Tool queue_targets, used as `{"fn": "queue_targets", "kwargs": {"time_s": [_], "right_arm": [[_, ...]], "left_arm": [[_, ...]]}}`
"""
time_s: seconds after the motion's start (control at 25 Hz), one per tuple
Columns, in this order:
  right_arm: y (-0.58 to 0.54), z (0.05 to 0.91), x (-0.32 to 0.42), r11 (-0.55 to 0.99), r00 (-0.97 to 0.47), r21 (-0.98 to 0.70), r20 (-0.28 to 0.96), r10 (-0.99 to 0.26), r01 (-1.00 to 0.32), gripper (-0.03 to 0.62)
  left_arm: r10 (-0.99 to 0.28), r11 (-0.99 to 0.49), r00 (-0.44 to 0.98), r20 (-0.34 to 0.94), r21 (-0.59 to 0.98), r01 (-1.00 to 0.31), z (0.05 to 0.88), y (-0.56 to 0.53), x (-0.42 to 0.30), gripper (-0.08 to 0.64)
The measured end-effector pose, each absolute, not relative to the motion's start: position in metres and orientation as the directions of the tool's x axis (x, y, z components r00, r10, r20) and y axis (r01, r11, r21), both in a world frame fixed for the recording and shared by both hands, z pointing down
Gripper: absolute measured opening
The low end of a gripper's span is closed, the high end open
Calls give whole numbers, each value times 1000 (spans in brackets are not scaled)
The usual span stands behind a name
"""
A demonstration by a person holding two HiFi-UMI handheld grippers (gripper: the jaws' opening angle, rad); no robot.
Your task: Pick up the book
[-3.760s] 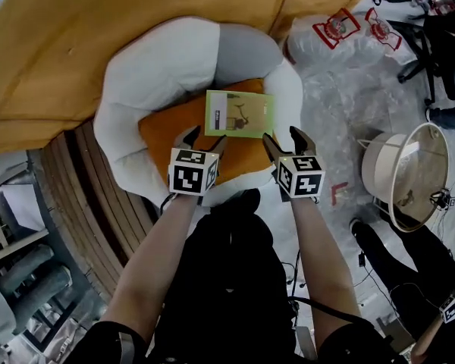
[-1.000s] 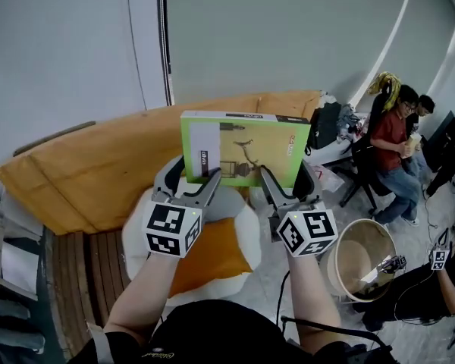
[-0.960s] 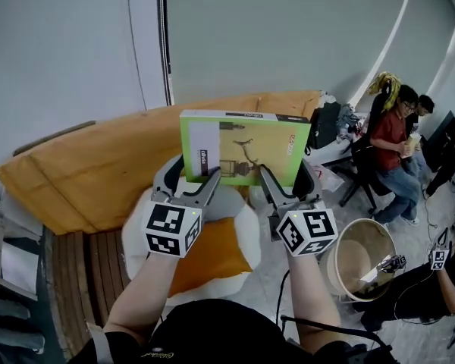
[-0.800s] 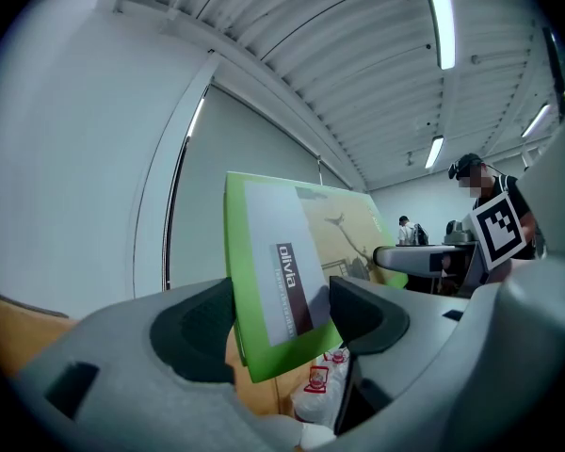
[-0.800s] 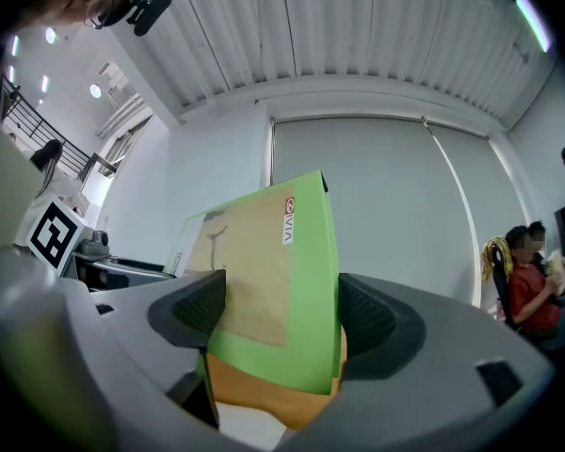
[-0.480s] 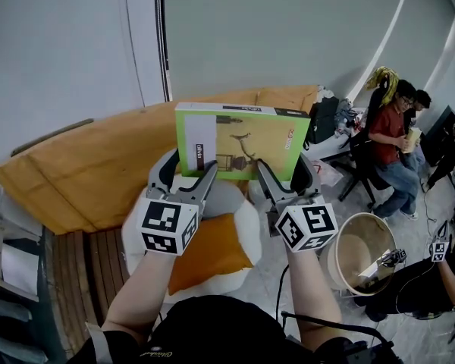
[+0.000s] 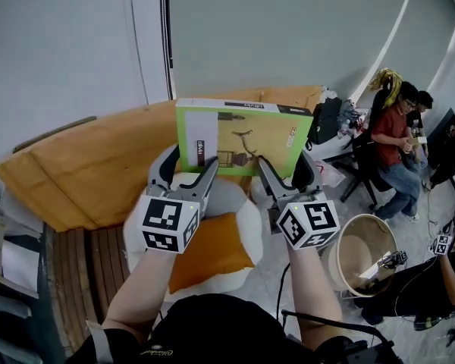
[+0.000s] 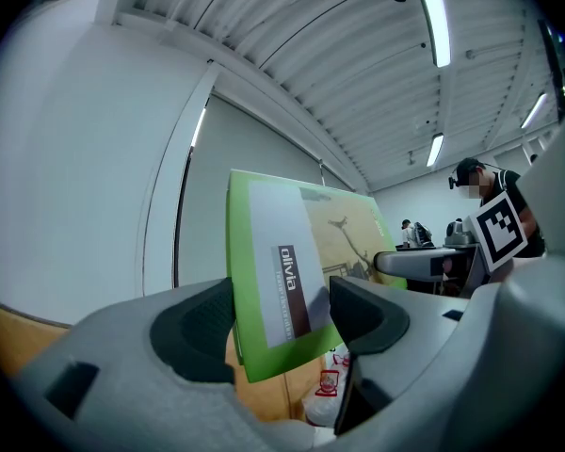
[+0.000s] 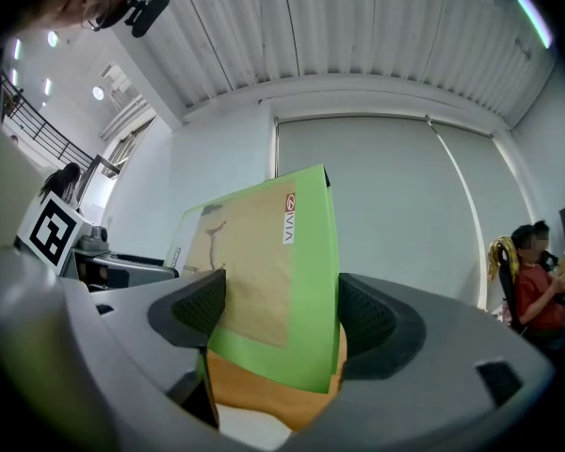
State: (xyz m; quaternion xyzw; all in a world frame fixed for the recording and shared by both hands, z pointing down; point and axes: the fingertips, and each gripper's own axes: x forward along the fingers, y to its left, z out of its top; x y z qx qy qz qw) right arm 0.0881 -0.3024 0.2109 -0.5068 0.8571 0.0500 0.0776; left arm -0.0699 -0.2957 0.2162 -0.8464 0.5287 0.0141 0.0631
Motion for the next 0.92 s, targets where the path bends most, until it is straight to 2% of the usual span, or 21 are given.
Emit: {"fn": "queue_targets", "kwargs": {"time_s": [0.92], "right_arm": [[-313,216,90,502,-493,-15,-169,-854,-865,353]], "left_arm": [[-912,-396,402,-77,-84,-914,216,-301,-68,319]]}}
